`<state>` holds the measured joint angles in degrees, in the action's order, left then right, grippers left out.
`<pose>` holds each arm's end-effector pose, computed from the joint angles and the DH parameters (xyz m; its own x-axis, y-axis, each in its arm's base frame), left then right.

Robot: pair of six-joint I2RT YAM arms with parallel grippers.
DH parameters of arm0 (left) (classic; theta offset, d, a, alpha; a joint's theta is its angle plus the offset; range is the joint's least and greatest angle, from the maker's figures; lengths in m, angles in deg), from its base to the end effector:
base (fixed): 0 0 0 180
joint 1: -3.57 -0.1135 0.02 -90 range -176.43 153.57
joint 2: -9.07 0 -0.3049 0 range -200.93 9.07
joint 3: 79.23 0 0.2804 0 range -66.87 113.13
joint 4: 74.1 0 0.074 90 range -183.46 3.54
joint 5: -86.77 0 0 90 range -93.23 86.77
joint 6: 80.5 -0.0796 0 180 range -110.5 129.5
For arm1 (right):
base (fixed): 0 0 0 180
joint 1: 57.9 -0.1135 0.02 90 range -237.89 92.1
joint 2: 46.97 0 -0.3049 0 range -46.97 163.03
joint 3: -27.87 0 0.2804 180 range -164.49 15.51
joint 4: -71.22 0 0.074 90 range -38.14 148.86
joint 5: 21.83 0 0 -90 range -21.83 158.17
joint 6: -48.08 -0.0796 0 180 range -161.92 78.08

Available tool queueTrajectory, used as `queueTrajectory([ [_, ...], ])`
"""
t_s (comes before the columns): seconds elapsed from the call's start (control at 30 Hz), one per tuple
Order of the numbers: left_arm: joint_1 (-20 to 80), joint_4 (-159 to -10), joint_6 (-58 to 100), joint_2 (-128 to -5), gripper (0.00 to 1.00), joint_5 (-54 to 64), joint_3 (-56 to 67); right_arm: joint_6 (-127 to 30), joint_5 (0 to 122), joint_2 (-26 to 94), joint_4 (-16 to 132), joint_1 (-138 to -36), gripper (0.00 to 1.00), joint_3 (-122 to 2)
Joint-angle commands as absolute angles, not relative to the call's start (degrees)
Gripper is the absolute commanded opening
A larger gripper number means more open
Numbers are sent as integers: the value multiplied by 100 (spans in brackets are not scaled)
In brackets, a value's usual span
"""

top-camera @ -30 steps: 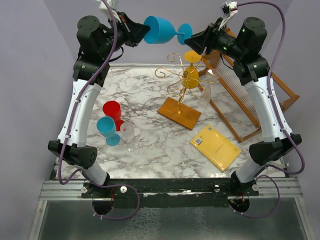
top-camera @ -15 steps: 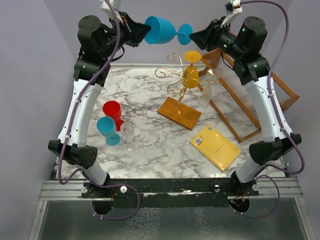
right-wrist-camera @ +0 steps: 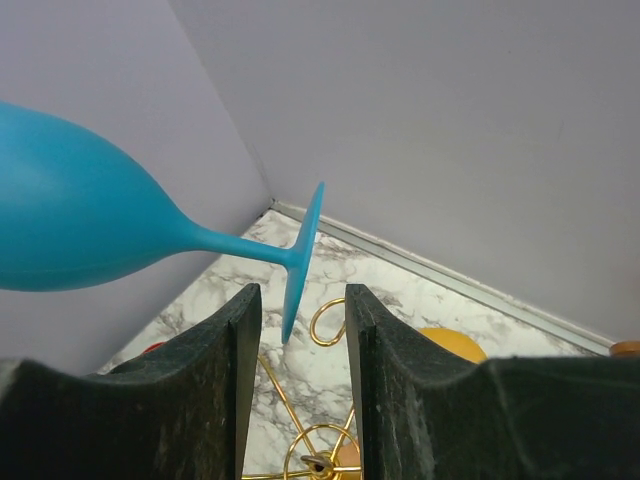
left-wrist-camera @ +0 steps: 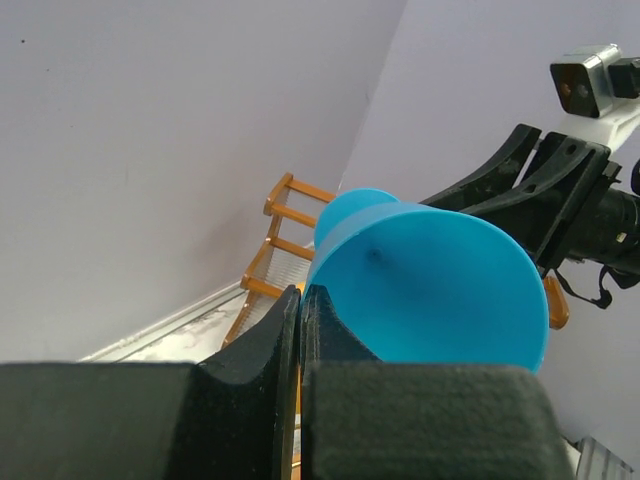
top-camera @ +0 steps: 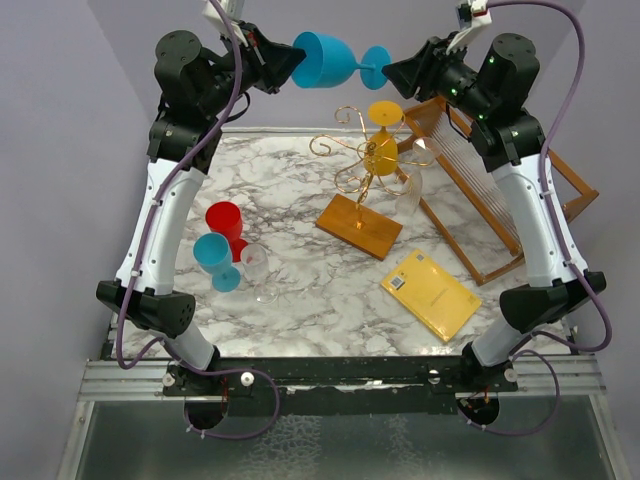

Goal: Place the wine glass upside down on the wine glass rack

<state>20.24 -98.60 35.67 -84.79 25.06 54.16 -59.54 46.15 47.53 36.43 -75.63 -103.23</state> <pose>0.3685 -0.1497 0.6335 -0.0818 -0.3809 -0.9210 0.7298 0.6064 -0.3156 0.3879 0.1553 0.5893 -0.1648 0.2419 -0.9562 -0.6184 0.7299 0.2913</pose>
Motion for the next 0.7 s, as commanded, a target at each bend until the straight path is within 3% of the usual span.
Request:
queueTrajectory([
  [0.0,2089,-9489,3550,-8305,0,2803,5403,-6175,4399,4800,3787,-7581,39,-10327],
  [0.2,2118,-9437,3526,-8321,0,2851,5389,-6349,4283,4853,3830,-7582,30,-10310],
  [0.57,2134,-9326,3370,-8222,0,3017,5196,-6358,4589,4935,3822,-7582,3,-10244],
  [0.67,2136,-9369,3272,-8145,3,3017,5101,-6199,4793,4876,3805,-7567,1,-10248],
])
